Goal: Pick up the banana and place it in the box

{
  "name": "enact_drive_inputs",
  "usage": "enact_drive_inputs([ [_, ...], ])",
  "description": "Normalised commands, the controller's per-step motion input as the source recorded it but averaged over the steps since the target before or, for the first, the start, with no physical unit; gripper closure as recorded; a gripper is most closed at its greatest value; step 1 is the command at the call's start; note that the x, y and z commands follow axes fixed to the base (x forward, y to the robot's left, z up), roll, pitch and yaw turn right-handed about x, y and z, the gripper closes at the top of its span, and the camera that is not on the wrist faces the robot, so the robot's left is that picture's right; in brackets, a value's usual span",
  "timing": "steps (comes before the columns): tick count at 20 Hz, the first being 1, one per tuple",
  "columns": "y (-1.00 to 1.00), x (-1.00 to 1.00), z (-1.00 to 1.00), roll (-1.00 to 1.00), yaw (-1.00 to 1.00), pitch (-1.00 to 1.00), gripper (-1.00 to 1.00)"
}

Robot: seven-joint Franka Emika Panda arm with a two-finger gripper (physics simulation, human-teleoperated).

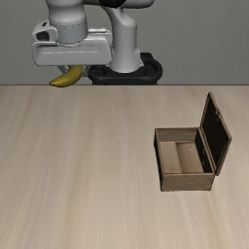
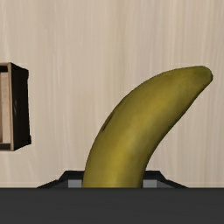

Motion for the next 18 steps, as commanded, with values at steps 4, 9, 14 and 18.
enact_drive_inputs([
  [4, 1.00, 0.00, 0.00, 0.00, 0.00, 0.00, 1.00],
  [9, 1.00, 0.00, 0.00, 0.00, 0.00, 0.00, 1.00],
  [14, 1.00, 0.00, 0.00, 0.00, 0.00, 0.00, 1.00],
  [18, 1.00, 0.00, 0.00, 0.00, 0.00, 0.00, 1.00],
])
